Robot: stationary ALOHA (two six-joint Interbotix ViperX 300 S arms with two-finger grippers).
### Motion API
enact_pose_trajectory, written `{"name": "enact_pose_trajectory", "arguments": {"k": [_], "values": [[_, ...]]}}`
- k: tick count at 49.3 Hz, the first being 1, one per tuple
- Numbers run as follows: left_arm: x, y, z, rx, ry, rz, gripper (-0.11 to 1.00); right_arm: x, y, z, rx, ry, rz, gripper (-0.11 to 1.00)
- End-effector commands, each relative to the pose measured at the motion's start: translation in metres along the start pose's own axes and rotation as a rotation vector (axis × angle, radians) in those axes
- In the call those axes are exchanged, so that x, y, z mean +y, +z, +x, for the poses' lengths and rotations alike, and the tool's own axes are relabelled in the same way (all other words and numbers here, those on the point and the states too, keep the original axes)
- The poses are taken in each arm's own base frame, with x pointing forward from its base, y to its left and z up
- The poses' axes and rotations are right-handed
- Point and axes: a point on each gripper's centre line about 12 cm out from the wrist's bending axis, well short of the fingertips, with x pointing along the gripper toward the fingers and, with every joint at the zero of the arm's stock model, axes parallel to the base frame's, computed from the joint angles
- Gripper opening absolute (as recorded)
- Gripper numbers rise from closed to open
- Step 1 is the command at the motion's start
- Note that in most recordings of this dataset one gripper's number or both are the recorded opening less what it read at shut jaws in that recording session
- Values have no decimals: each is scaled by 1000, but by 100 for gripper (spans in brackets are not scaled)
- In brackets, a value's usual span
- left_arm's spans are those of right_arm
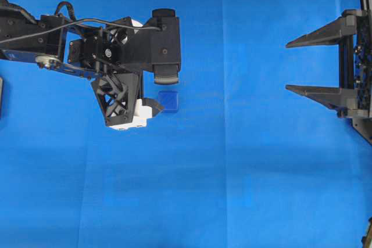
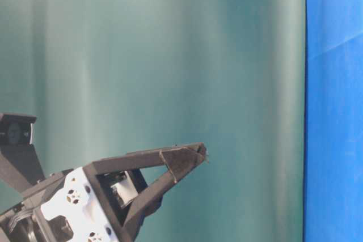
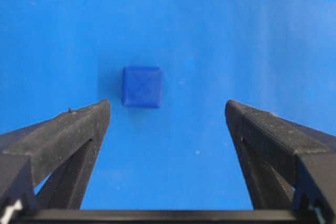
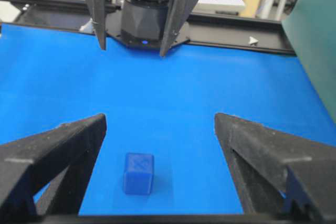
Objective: Handover the blue block to the right arm after grasping it with the left arm, then place it in the designated position.
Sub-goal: 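Lower the open left gripper over the blue cube, then close the left gripper on the blue cube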
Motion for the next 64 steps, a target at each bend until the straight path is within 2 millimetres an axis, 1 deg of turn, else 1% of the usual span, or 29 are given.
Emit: {"name": "enact_pose_trajectory", "arguments": {"k": [1,7,11,22,29,34,41,51,64], "values": [[-2,10,-14,-50,-6,2,93,0,11,2,-29,0,3,99],[0,6,-7,-47,-4,-2,93,0,11,2,-28,-2,3,99],[1,-1,4,-41,-1,-6,93,0,10,3,-25,-1,5,99],[7,-23,43,2,8,-14,93,0,7,5,-11,-1,3,99],[9,-37,75,37,12,-18,93,0,5,6,-5,-2,3,99],[9,-44,94,51,13,-21,93,0,5,7,-3,-2,3,99],[12,-48,108,43,16,-22,93,0,5,7,-2,-4,3,99],[18,-61,128,53,23,-32,93,0,4,7,3,-2,3,99],[20,-78,163,96,26,-32,93,0,2,8,8,-3,3,99]]}}
